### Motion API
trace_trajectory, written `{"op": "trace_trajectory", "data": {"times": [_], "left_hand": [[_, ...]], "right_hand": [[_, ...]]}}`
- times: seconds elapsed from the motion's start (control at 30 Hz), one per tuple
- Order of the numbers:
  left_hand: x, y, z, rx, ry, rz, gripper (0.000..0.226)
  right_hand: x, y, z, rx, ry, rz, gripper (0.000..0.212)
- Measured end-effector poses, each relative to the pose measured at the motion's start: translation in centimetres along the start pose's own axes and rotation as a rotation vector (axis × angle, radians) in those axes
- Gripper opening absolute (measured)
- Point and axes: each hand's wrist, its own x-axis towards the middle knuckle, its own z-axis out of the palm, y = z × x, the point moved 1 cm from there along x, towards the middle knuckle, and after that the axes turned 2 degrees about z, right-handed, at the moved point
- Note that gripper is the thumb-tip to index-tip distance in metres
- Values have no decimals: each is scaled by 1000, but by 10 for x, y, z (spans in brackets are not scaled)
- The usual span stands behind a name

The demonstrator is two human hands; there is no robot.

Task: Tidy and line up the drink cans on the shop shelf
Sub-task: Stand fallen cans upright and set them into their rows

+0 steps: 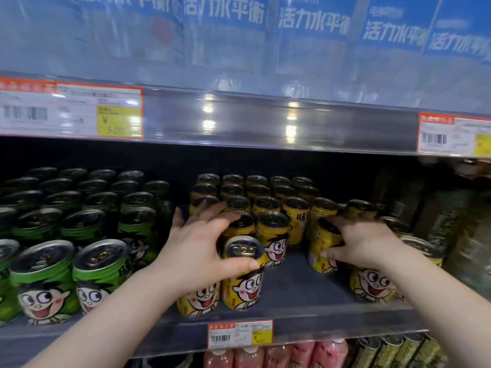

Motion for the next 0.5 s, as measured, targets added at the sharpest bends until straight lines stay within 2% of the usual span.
{"op": "trace_trajectory", "data": {"times": [0.03,0.1,0.17,0.33,0.43,0.5], "left_hand": [[3,1,0,51,-94,-14,110],[6,0,2,164,-253,-34,105],[8,0,5,248,-315,-29,100],[9,-1,4,274,-340,-2,129],[6,0,2,257,-310,3,127],[6,2,1,231,-272,9,124]], "right_hand": [[3,1,2,-33,25,-18,74],[7,1,3,-56,74,-49,73],[12,-1,2,16,86,-70,73],[20,-19,10,236,138,-173,70],[12,-5,-2,294,145,-166,65],[3,19,-15,201,154,-117,61]]}}
